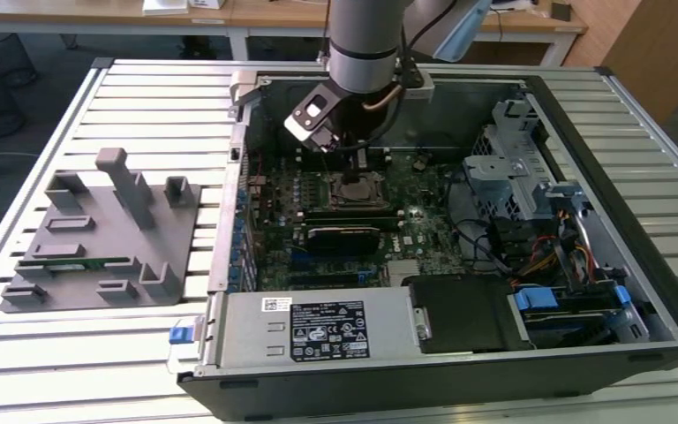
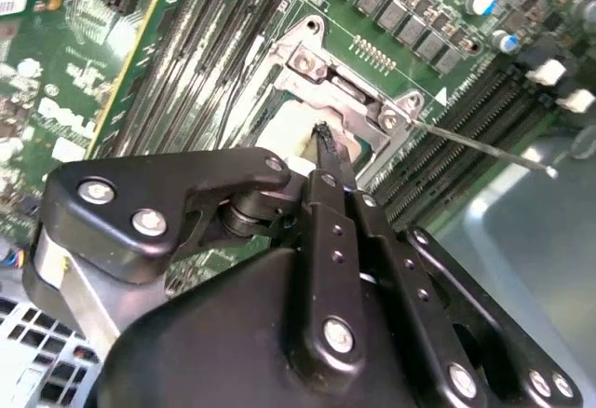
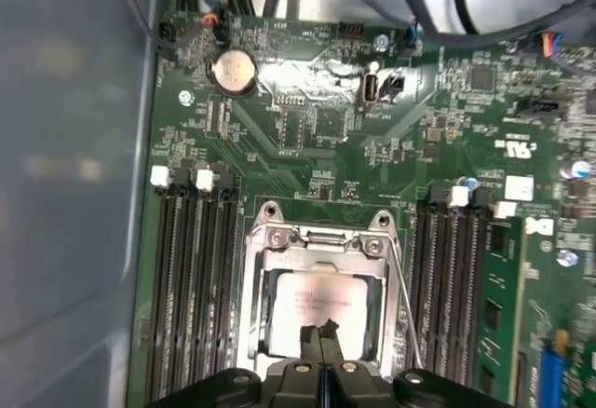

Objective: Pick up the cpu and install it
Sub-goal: 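Close the cpu cover, then install the first cpu locking lever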

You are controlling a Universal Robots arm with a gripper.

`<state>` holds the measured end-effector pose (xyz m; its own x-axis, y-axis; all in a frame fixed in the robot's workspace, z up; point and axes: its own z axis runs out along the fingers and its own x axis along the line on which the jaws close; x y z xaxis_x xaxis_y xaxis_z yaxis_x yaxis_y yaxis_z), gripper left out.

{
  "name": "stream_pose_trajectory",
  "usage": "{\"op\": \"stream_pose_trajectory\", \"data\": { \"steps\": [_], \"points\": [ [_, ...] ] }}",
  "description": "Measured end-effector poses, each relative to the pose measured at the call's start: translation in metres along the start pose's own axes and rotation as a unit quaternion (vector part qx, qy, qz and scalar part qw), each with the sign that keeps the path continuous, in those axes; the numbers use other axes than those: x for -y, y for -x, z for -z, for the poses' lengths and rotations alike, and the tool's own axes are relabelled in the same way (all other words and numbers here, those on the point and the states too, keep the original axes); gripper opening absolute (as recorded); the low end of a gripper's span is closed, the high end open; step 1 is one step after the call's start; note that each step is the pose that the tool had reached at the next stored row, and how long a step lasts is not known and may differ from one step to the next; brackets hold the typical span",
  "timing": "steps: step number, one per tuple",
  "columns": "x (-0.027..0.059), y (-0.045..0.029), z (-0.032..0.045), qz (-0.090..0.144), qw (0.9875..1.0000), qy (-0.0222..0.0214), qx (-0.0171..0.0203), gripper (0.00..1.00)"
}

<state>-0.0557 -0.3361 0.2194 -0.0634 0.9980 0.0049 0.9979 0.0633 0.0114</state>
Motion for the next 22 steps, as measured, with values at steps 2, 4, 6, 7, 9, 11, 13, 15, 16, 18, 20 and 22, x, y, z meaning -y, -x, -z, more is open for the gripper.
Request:
{"op": "stream_pose_trajectory", "data": {
  "steps": [2, 4, 6, 7, 9, 11, 13, 15, 16, 18, 20, 22],
  "points": [
    [-0.0001, 0.0000, 0.0074, 0.000, 1.0000, 0.0000, 0.0000, 0.11],
    [-0.0001, 0.0000, 0.0138, 0.000, 1.0000, 0.0000, 0.0000, 0.11],
    [-0.0004, 0.0000, 0.0152, 0.000, 1.0000, 0.0000, -0.0001, 0.11],
    [-0.0009, 0.0001, 0.0151, 0.000, 1.0000, 0.0000, -0.0001, 0.11],
    [-0.0038, 0.0004, 0.0149, 0.000, 1.0000, 0.0000, 0.0000, 0.11],
    [-0.0077, 0.0006, 0.0147, 0.000, 1.0000, 0.0000, -0.0001, 0.11],
    [-0.0107, 0.0008, 0.0145, 0.000, 1.0000, 0.0000, -0.0001, 0.11],
    [-0.0132, 0.0010, 0.0143, 0.000, 1.0000, 0.0000, 0.0000, 0.11],
    [-0.0141, 0.0011, 0.0142, 0.000, 1.0000, 0.0000, 0.0000, 0.11],
    [-0.0155, 0.0011, 0.0141, 0.000, 1.0000, 0.0000, 0.0000, 0.11],
    [-0.0163, 0.0012, 0.0141, 0.000, 1.0000, 0.0000, 0.0000, 0.11],
    [-0.0166, 0.0012, 0.0141, 0.000, 1.0000, 0.0000, 0.0000, 0.11]
  ]
}}
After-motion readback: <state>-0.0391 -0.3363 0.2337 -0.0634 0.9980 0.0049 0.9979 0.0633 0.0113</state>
